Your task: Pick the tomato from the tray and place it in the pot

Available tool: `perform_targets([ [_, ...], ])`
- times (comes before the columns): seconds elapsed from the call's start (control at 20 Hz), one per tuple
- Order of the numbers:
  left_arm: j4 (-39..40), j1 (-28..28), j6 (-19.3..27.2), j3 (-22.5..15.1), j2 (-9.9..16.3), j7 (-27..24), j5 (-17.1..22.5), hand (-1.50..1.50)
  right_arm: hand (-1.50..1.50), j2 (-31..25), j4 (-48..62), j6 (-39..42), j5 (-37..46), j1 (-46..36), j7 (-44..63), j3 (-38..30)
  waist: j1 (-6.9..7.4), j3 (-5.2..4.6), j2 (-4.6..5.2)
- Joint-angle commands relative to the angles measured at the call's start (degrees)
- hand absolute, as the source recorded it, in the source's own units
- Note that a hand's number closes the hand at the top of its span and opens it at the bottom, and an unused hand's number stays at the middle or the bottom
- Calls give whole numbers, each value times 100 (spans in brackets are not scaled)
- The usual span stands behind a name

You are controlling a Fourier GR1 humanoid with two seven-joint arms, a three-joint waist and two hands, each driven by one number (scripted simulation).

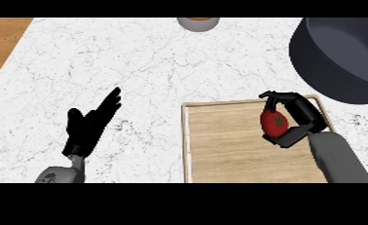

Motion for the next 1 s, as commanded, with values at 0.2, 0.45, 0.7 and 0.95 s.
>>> perform_targets([
  [0.2,-36,246,42,233,99,-125,104,0,150,-1940,994,-1306,-1027,1097,-192,-2446,-441,90,159],
  [0.45,-262,94,-46,-104,-9,137,-33,0,150,-2542,1886,-1407,-1235,1480,-772,-3080,107,92,151],
  [0.7,-19,-127,-253,138,110,159,95,0,150,-2996,1796,-1809,-1087,1470,-683,-3088,133,68,126],
  [0.95,-67,122,-114,-70,-137,3,-124,0,150,-3234,1480,-2412,-838,1278,-526,-2952,157,62,120],
])
